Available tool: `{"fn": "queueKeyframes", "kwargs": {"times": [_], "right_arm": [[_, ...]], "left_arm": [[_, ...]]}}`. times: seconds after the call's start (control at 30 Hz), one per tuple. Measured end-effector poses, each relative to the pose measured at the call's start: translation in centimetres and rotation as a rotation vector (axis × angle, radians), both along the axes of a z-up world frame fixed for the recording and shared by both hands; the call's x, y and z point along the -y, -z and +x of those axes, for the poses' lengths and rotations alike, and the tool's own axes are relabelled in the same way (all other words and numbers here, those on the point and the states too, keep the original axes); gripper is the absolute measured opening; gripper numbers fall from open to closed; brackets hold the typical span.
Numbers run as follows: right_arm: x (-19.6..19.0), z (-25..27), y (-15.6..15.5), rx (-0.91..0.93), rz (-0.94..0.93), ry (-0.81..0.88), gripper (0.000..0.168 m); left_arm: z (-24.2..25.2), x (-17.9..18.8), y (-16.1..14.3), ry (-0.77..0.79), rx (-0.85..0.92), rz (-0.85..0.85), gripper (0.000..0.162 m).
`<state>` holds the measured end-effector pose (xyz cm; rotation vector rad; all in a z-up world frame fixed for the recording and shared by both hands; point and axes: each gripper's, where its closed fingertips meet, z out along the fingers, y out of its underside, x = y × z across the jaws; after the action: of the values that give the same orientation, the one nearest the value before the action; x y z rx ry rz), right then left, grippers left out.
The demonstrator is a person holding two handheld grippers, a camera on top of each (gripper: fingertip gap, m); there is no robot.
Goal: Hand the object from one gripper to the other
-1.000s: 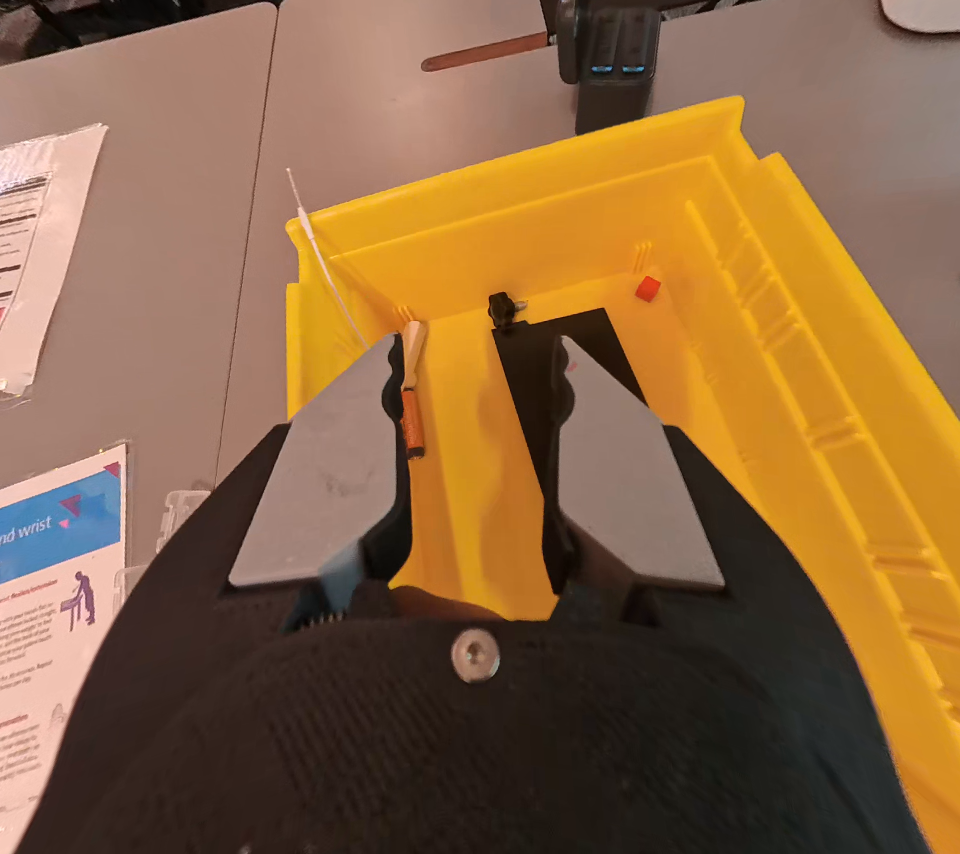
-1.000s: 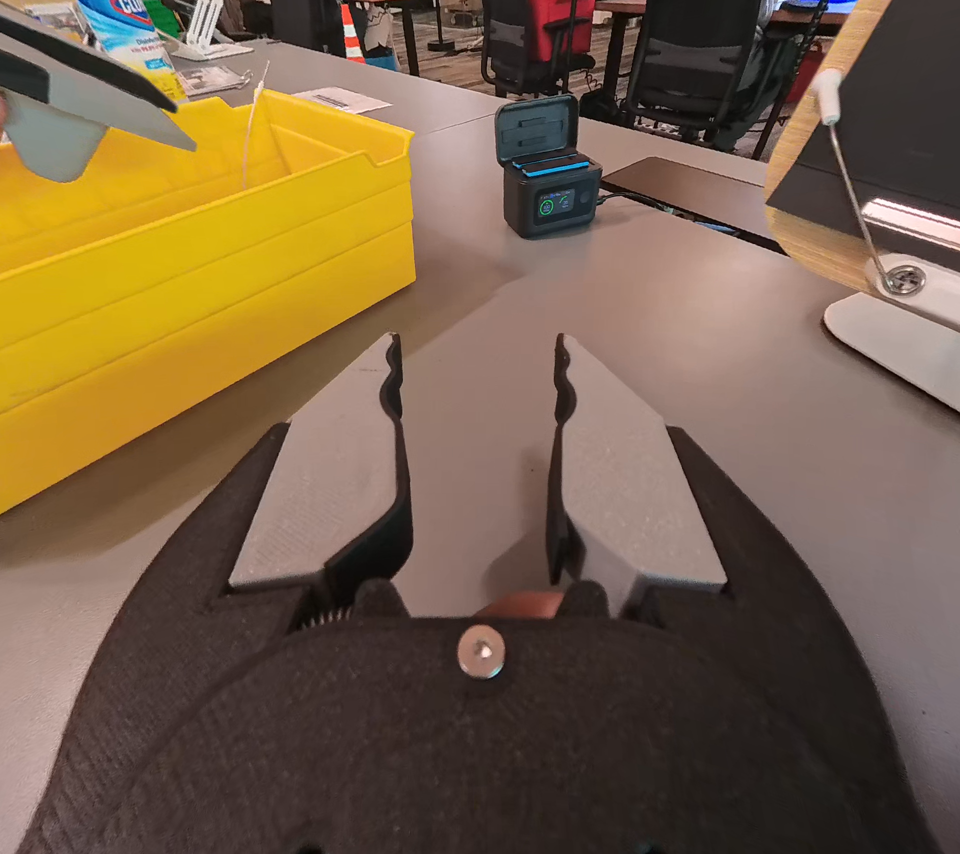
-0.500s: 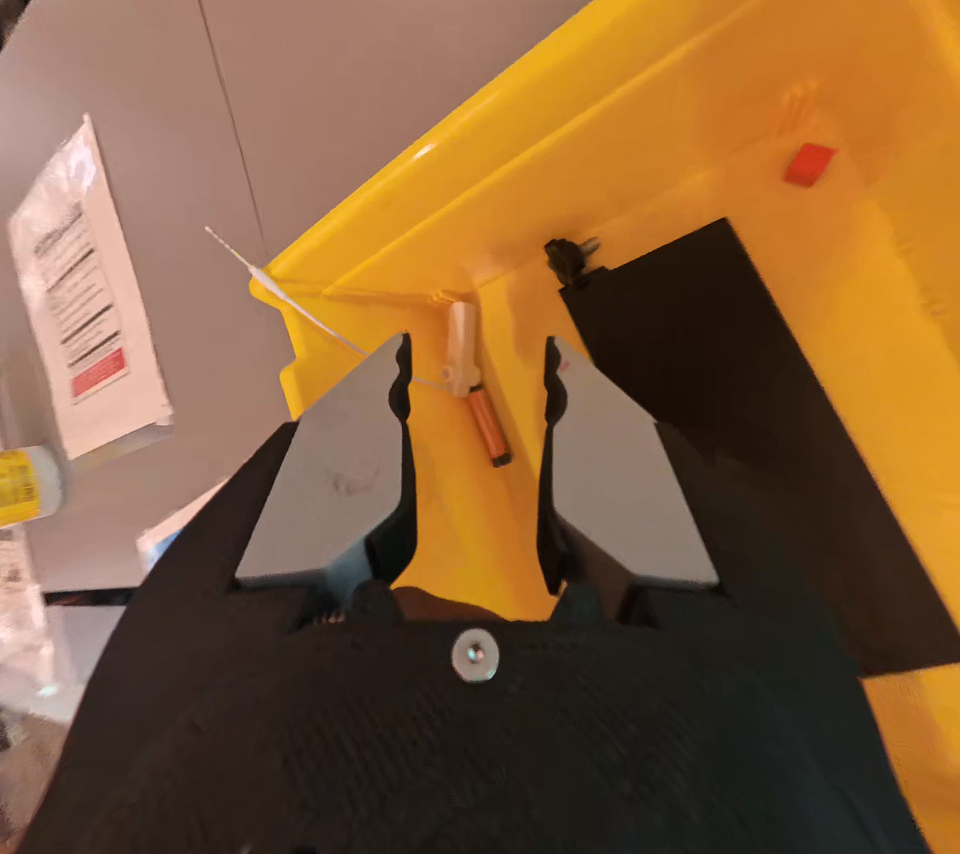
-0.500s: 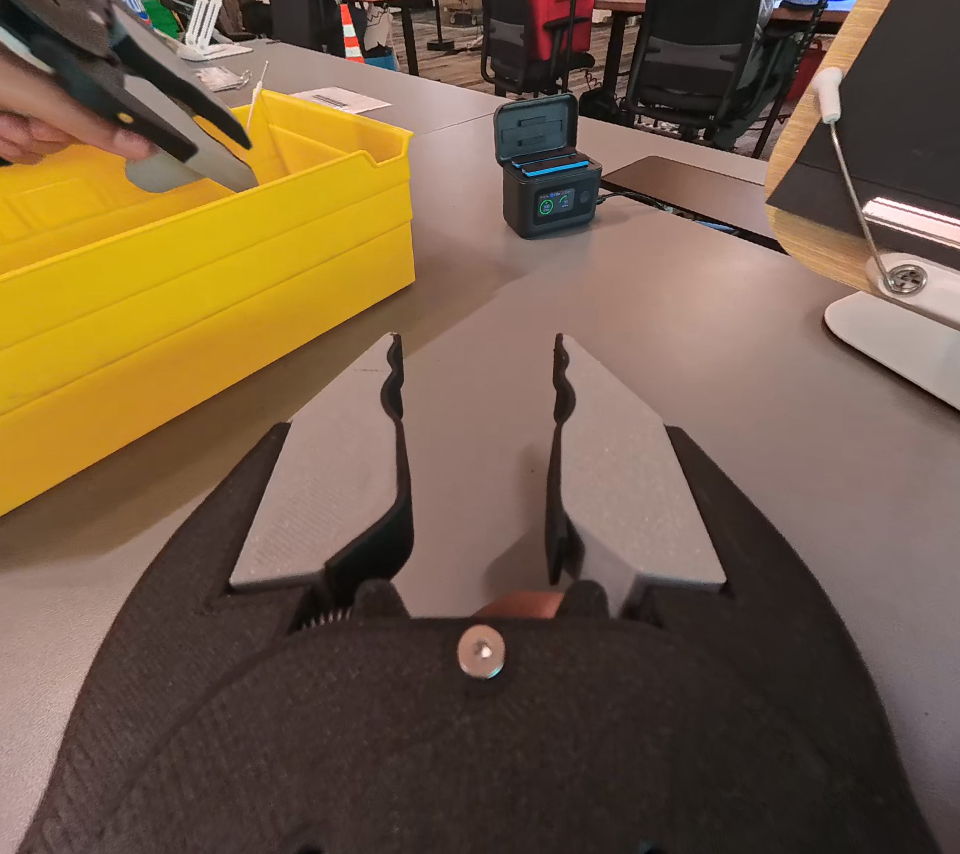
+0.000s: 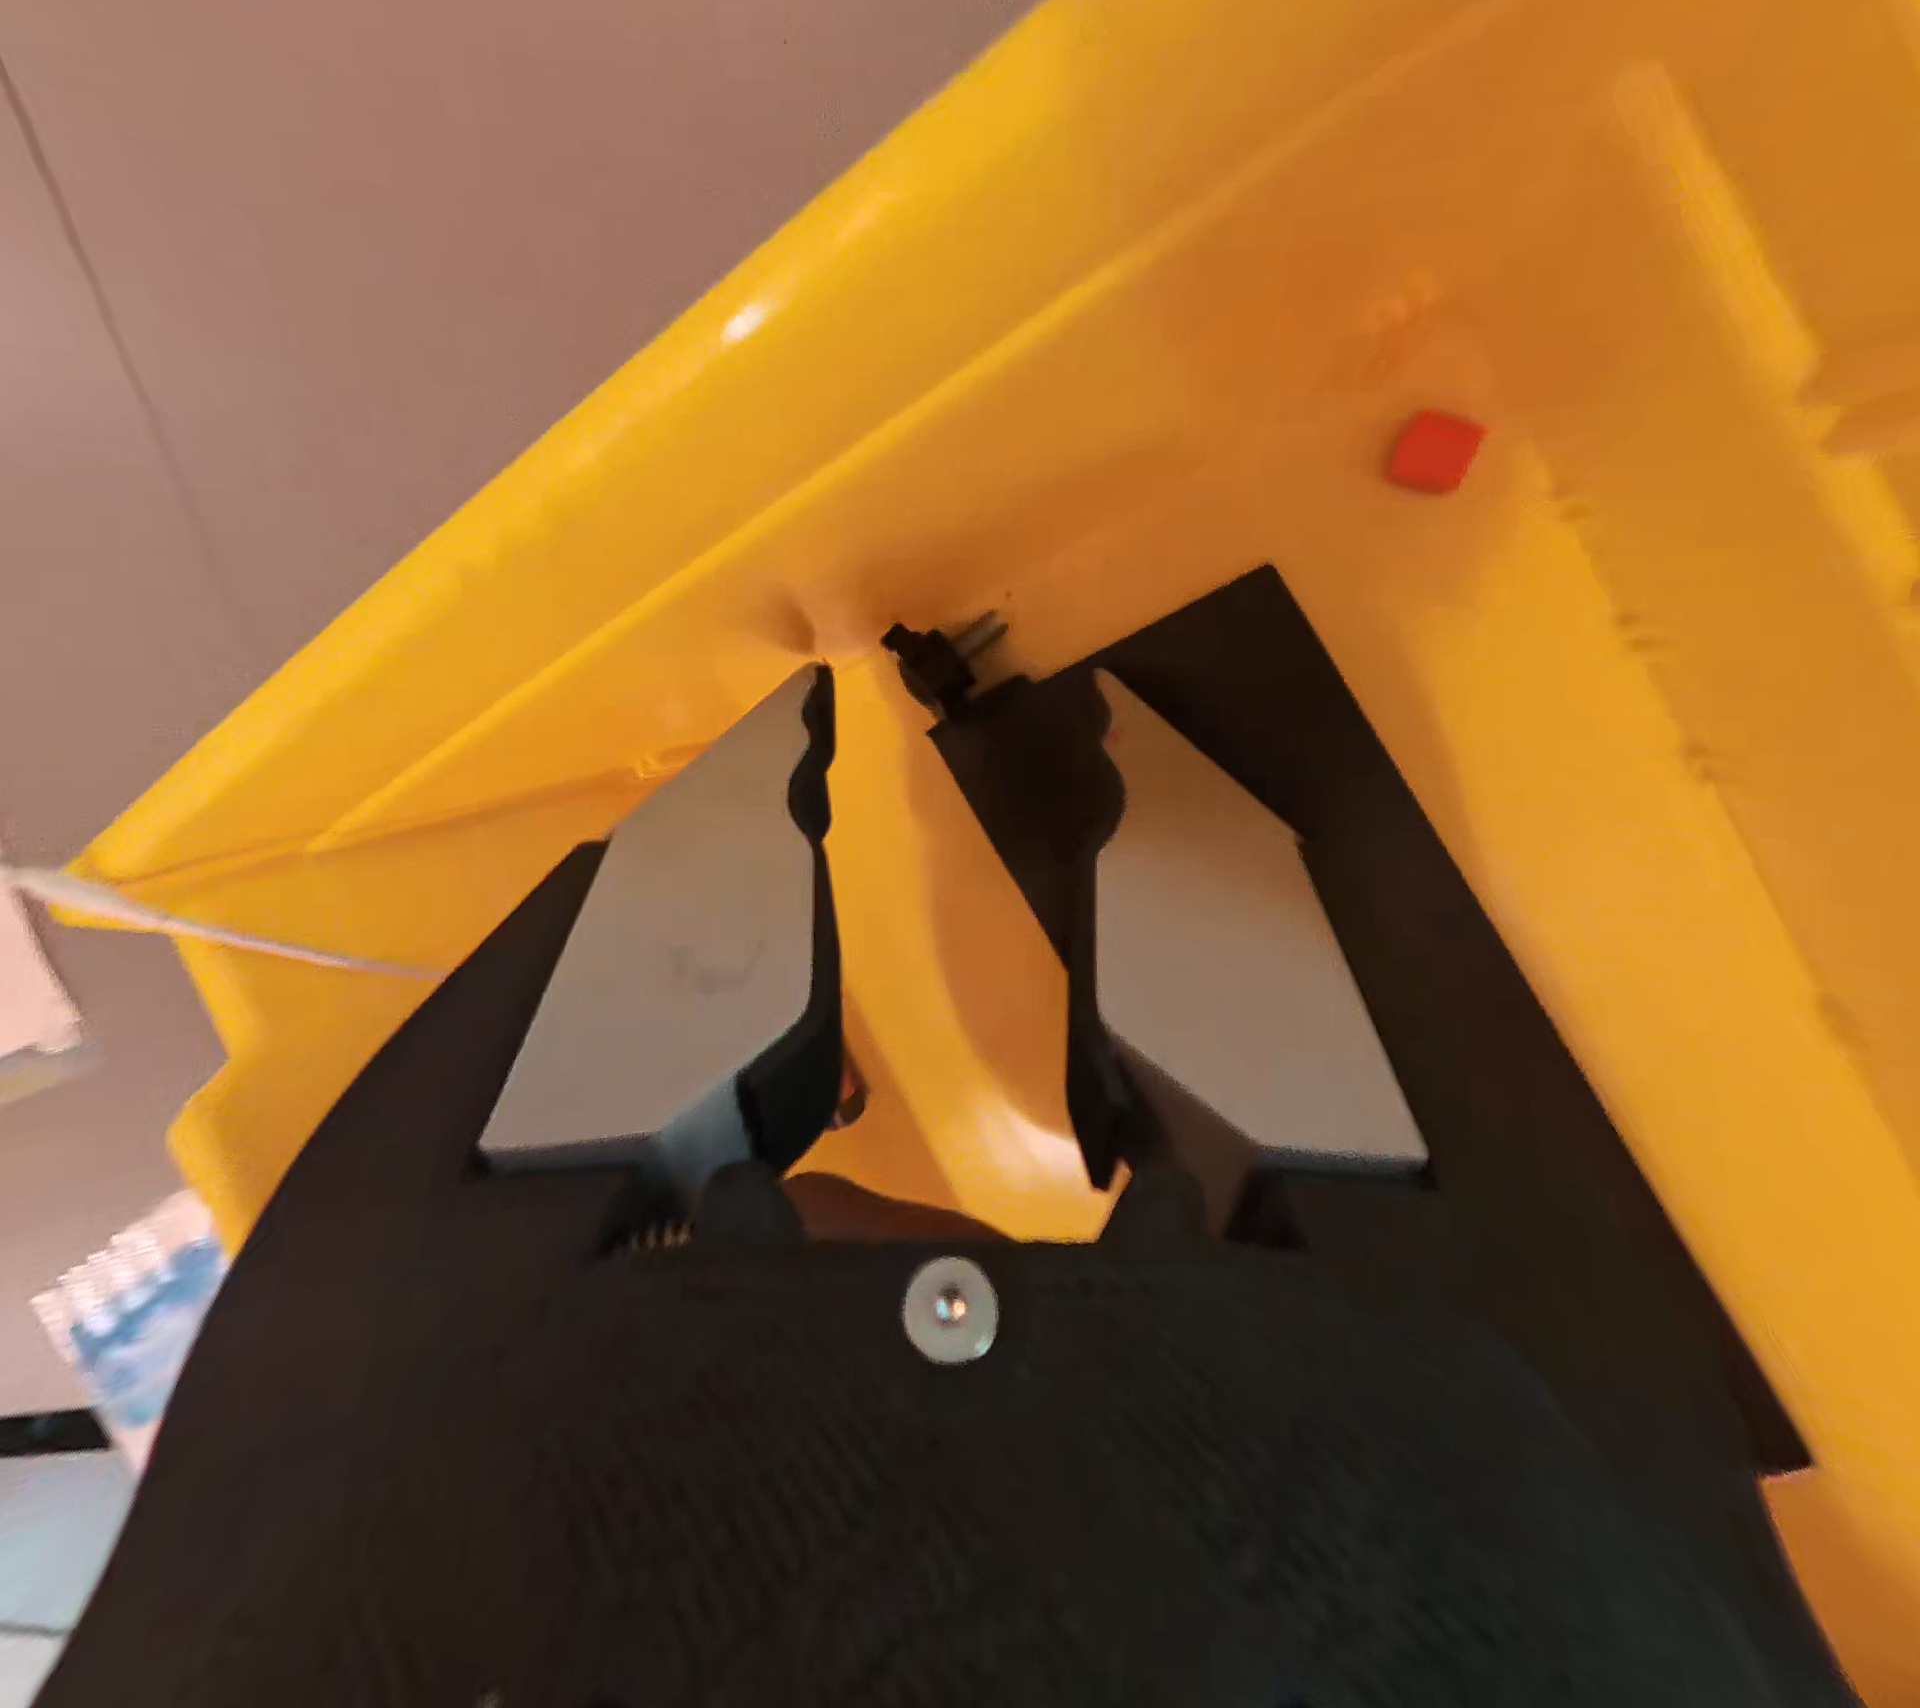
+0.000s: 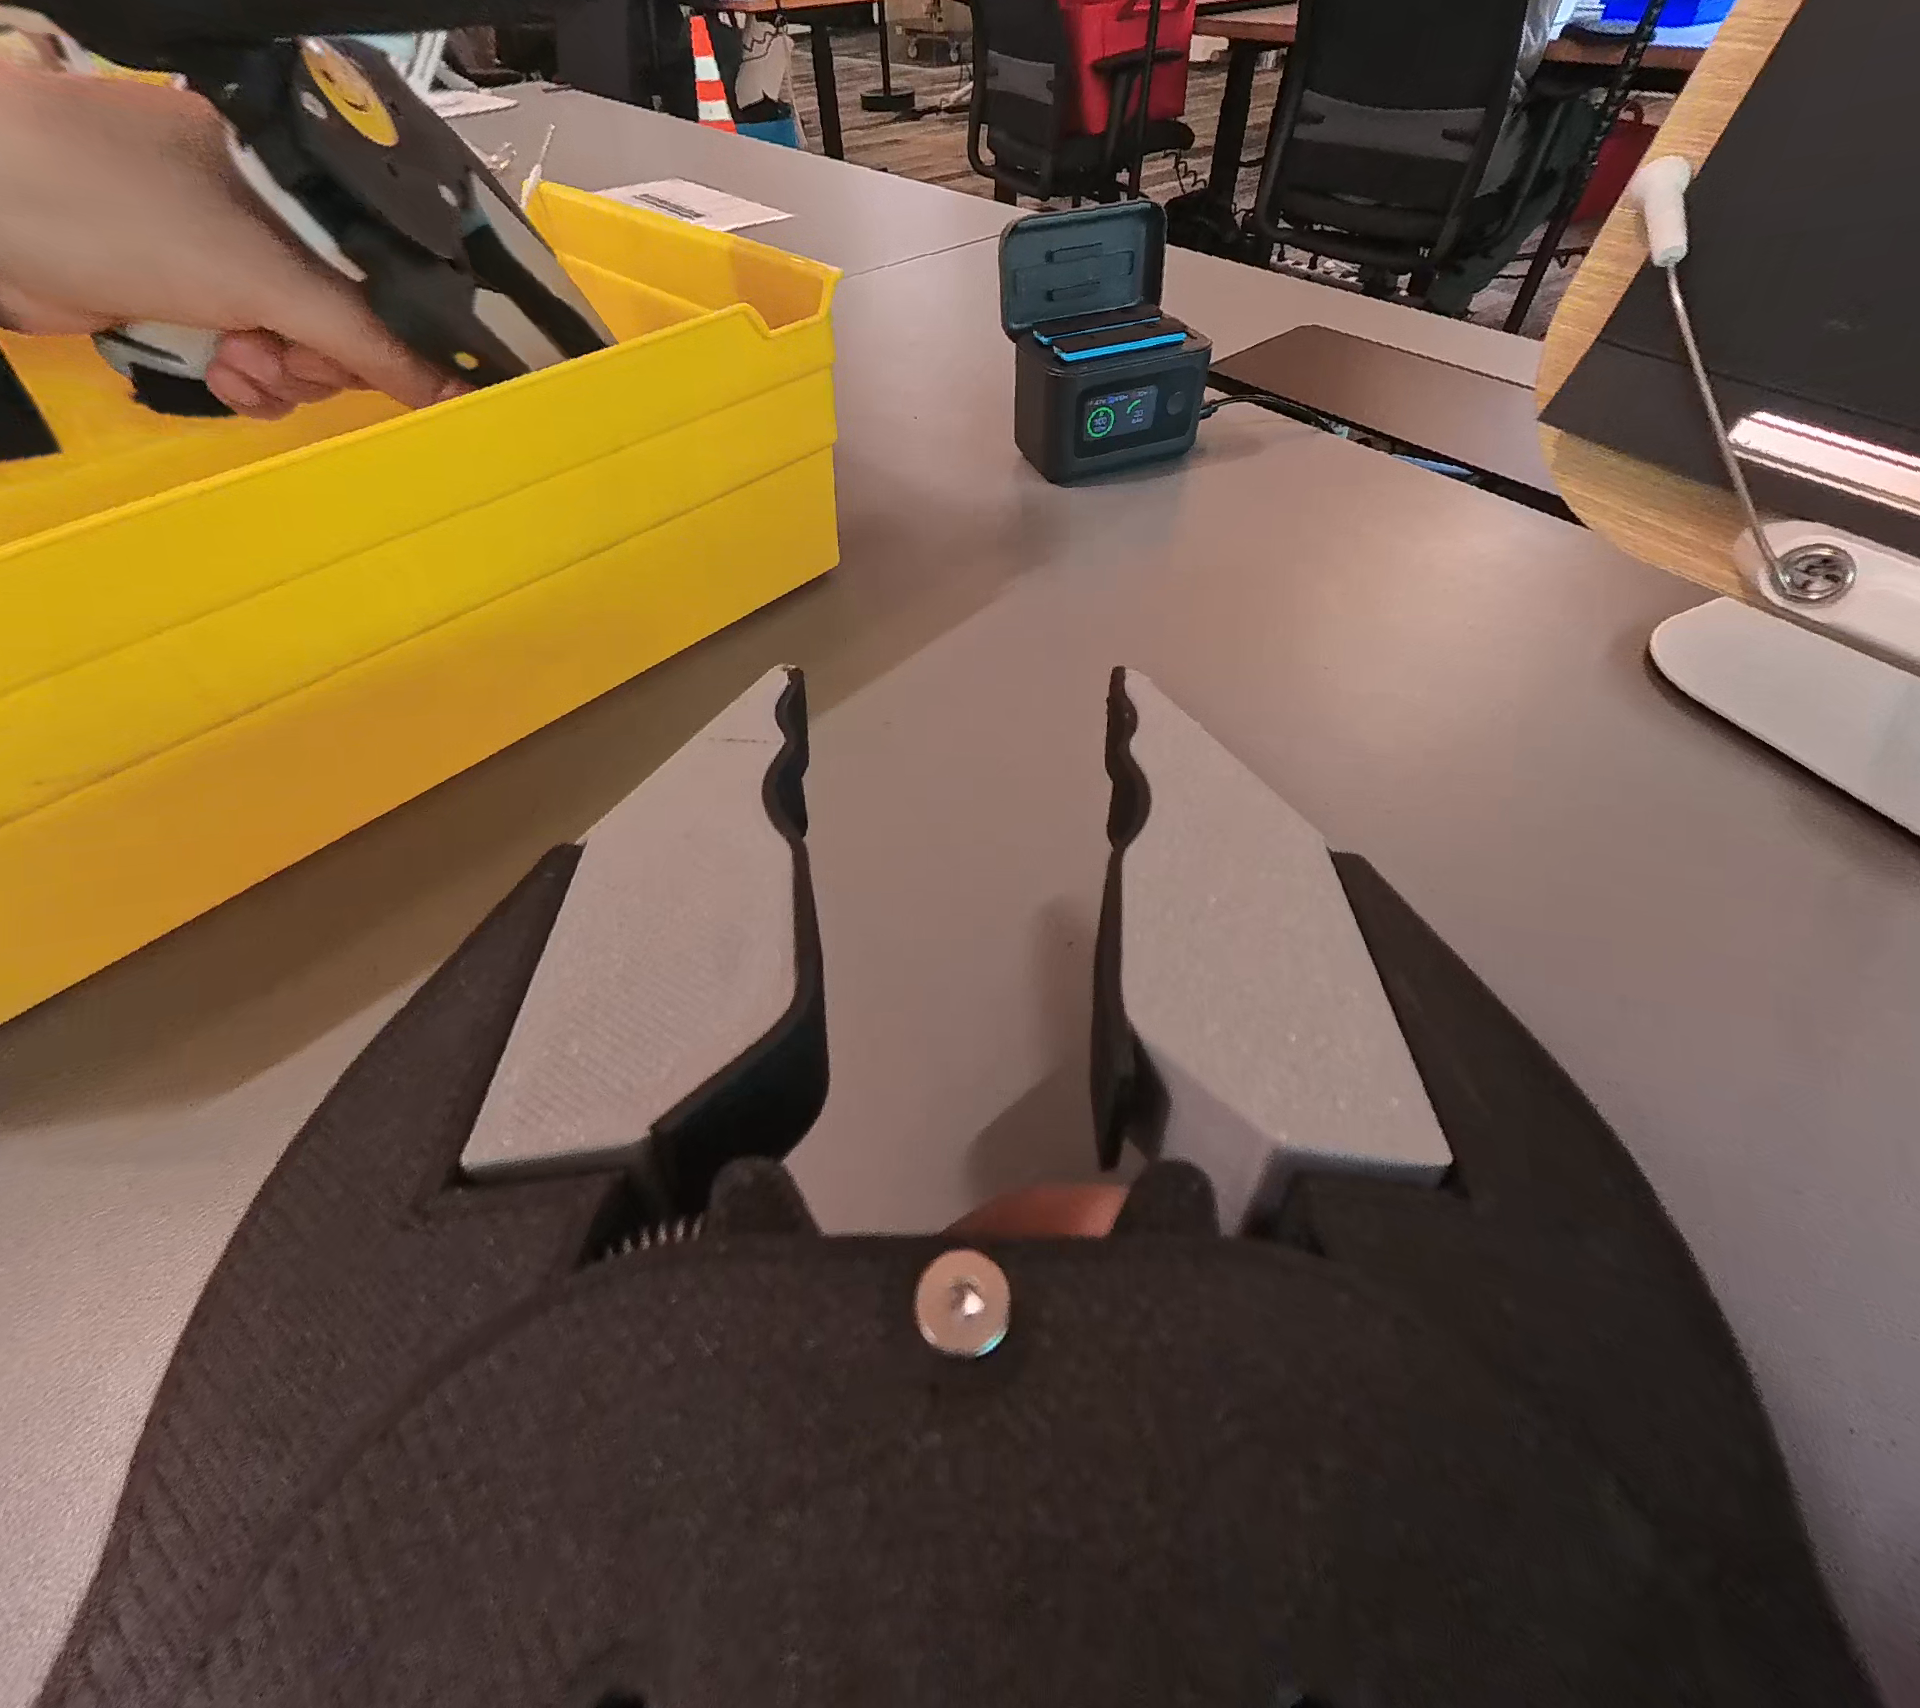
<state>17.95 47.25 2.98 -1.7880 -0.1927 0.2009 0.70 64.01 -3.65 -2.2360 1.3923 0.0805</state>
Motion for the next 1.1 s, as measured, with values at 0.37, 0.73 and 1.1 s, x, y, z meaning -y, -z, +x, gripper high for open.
{"fn": "queueKeyframes", "kwargs": {"times": [0.37,0.73,1.1], "right_arm": [[0.0,-0.3,0.1,0.008,-0.007,-0.008,0.055],[1.5,-1.9,-3.7,-0.167,0.141,-0.170,0.075],[4.1,7.7,-7.6,-0.264,0.273,0.145,0.064]], "left_arm": [[-1.0,-1.6,0.3,-0.004,-0.083,0.092,0.015],[12.2,18.7,-23.9,0.391,0.943,0.463,0.014],[21.2,19.0,-17.6,0.443,1.307,0.247,0.014]]}}
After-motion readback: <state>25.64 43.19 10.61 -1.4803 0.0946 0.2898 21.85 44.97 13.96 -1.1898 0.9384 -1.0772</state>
